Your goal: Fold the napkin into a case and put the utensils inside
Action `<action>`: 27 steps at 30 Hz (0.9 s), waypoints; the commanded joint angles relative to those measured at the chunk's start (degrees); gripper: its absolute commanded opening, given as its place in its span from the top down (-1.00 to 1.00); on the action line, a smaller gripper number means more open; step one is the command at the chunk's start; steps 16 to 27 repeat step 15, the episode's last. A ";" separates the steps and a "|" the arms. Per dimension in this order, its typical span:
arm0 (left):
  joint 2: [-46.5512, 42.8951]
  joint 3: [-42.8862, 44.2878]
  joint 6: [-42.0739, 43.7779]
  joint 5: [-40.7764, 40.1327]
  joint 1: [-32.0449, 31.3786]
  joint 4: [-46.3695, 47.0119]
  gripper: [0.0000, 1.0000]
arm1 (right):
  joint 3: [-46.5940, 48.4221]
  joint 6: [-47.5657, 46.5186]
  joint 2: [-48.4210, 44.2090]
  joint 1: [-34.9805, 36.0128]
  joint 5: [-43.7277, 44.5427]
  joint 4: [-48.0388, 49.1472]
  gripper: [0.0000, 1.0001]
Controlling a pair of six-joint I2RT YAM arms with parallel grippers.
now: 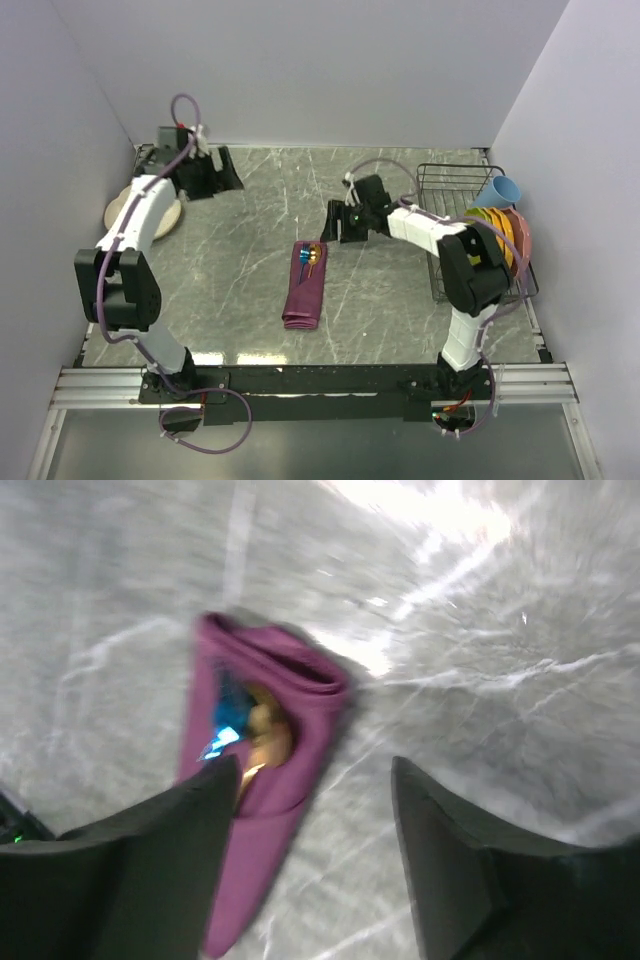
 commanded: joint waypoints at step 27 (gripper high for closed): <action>-17.68 -4.95 22.16 -3.10 7.71 -4.18 -0.99 | -7.47 -25.13 -43.86 -2.13 14.10 -20.15 -1.00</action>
